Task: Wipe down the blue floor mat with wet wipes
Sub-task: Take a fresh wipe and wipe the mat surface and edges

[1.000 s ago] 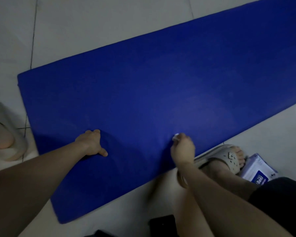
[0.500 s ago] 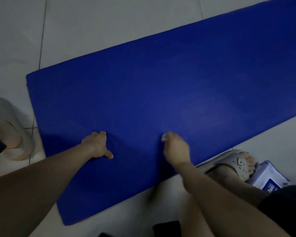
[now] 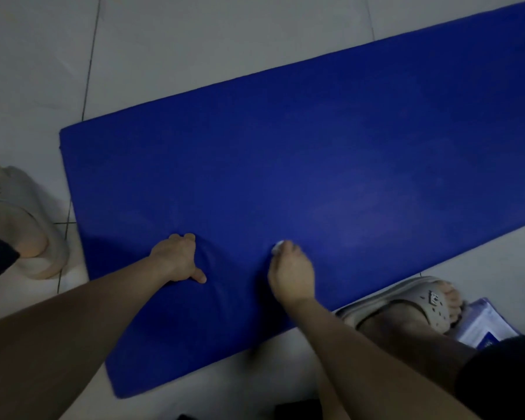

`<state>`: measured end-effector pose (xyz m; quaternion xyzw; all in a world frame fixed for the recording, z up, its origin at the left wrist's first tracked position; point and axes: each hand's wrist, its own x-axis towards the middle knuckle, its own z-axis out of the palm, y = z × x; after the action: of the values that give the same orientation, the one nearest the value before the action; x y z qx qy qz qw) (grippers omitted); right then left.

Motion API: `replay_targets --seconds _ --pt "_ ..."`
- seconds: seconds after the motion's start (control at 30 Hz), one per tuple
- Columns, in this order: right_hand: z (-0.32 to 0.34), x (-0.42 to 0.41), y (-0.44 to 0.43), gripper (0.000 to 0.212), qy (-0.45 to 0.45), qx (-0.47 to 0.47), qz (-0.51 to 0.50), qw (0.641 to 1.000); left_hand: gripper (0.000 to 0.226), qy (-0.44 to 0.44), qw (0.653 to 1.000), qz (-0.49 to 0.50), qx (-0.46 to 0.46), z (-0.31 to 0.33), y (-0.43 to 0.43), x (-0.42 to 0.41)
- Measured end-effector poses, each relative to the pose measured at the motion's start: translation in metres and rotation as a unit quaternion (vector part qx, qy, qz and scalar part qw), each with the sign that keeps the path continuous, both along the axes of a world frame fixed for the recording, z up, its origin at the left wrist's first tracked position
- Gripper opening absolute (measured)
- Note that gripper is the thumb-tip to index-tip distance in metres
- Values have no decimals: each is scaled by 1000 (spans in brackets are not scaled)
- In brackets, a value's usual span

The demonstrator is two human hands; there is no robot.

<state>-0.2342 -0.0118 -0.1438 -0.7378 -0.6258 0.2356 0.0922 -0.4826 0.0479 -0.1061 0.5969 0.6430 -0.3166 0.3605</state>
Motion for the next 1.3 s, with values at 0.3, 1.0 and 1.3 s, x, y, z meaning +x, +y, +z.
replay_targets --seconds 0.3,1.0,1.3 --pt "-2 -47 -25 15 23 -17 285 958 103 2 1000 -5 0 -1 1 -1" --pt "-11 -20 22 23 18 11 17 1000 97 3 1000 -14 11 -4 0 -2" --pt "-21 -38 14 11 -20 62 241 968 97 6 1000 -15 12 -3 1 0"
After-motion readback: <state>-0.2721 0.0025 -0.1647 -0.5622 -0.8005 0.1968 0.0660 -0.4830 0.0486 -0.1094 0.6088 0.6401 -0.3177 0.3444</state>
